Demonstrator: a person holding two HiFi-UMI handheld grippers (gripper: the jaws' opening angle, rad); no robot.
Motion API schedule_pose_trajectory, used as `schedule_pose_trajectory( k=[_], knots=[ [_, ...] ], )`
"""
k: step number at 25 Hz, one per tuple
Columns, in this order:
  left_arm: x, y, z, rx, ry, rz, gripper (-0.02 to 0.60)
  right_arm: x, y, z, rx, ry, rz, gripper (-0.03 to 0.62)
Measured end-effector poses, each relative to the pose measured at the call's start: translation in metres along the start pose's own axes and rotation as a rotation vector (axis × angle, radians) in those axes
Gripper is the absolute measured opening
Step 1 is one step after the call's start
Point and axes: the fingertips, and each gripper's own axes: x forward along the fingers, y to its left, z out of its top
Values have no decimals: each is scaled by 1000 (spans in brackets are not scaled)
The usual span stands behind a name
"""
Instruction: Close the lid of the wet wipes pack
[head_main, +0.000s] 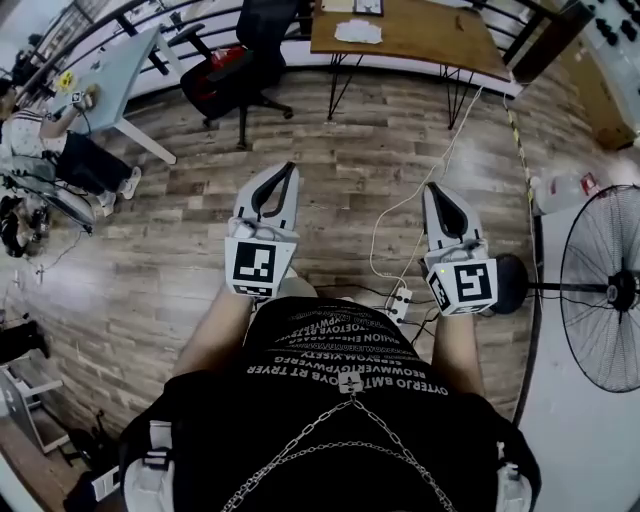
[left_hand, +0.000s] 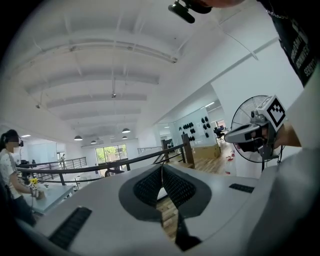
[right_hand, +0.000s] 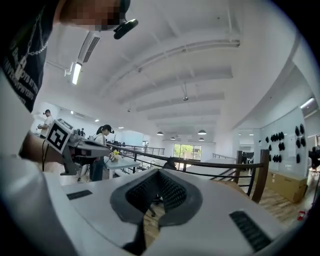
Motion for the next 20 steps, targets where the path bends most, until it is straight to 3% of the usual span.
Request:
schedule_pose_trajectory(
  k=[3,7,9,11,15,20],
  knots=[
    [-3,-3,-1,-8,-2,-1,28,4,11,-3,-20,10,24,3],
    [-1,2,-11,-13,17,-3,28,12,12,-11,42,16,37,12],
    [4,7,-18,-17,28,-9,29,20,12,-18,64,30,41,86],
    [13,12,-23,-16,31,-16,29,30,11,-23,84,42,40,109],
    [44,22,-33,-13,35,-53,29,58,9,-28,93,55,31,127],
    [106,54,-22,-65,4,-59,28,108,-3,-30,110,99,31,127]
  ],
)
